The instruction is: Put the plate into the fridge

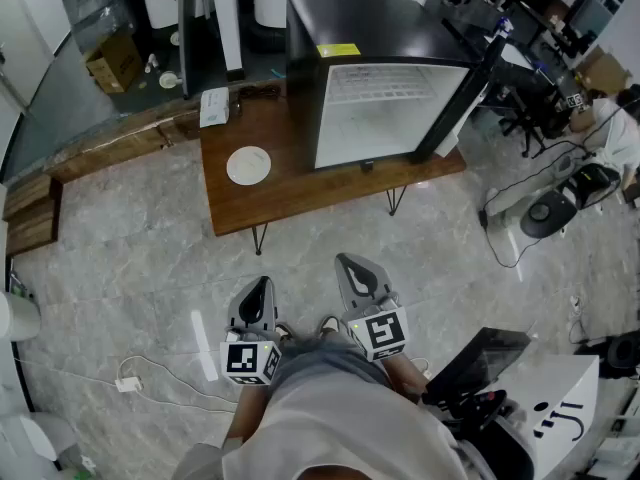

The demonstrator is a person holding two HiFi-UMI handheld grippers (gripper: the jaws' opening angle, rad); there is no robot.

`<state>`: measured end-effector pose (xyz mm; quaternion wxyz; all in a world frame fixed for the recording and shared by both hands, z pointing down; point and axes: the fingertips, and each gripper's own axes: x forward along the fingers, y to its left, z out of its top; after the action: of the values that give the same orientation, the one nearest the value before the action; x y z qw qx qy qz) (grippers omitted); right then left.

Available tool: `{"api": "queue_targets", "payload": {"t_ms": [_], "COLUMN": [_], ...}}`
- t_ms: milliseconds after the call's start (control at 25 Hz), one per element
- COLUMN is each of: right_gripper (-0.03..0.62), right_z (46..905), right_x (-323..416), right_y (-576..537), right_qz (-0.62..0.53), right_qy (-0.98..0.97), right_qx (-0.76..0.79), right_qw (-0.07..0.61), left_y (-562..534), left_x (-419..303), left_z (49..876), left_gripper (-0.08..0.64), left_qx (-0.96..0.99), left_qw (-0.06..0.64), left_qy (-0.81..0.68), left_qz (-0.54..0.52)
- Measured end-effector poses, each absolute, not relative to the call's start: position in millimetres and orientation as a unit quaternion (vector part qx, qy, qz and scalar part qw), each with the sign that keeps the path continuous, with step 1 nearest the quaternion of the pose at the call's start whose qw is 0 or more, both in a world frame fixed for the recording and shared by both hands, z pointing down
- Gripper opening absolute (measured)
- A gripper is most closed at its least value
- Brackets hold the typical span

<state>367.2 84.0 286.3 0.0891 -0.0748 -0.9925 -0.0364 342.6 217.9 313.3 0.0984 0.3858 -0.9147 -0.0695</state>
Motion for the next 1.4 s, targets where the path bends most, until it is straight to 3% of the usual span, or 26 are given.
{"api": "queue_targets", "payload": {"t_ms": [760,1040,1400], "right_gripper": [0.017,0.017,0.018], "right_z": [318,363,381], "right_x": [355,328,240], "right_y": [65,50,94], "right_qz": [-0.065,-0.021,0.005], "right_qy": [-0.987,-0.985,-0.98], "right_qx": [-0.12,-0.15,-0.138], "right_qw": [0.079,0.081,0.142], "left_y": [173,163,190], "left_x": [334,318,221], "left_z": [339,371,391], "left_gripper": [0.02,0.02,0.02], "left_qx": [0.38,0.346,0.368], "left_qw": [0.124,0.146,0.157], "left_qy": [-0.916,-0.927,-0.915], "left_qz": [-0.038,-0.002,-0.04]}}
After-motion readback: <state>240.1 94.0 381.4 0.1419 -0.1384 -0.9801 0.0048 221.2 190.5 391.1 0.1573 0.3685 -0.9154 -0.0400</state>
